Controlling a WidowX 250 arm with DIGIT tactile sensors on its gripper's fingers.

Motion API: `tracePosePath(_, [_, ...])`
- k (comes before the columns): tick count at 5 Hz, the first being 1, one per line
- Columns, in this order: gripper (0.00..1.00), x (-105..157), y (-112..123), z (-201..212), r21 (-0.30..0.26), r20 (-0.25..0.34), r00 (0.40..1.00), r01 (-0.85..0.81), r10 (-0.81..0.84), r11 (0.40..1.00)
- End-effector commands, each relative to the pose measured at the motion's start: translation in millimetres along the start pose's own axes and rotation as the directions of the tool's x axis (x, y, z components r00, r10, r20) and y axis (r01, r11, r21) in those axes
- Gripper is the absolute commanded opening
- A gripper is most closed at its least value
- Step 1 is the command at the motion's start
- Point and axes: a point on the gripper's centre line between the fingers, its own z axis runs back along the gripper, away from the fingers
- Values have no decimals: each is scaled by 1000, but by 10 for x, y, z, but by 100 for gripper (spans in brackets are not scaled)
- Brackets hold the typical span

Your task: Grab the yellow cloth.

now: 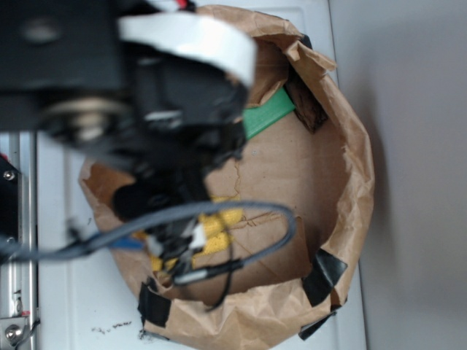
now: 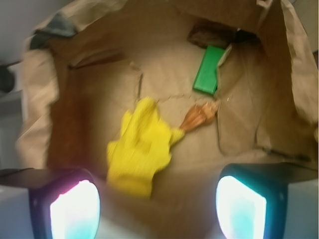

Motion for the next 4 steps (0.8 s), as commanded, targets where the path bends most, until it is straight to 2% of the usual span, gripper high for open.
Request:
tracePosePath(1, [100,166,171,-85,-45,2,999,-34,34,998])
tracePosePath(3, [100,166,171,-85,-45,2,999,-34,34,998])
tracePosePath(4, [100,284,139,-478,-2,-10,1000,-26,26,1000])
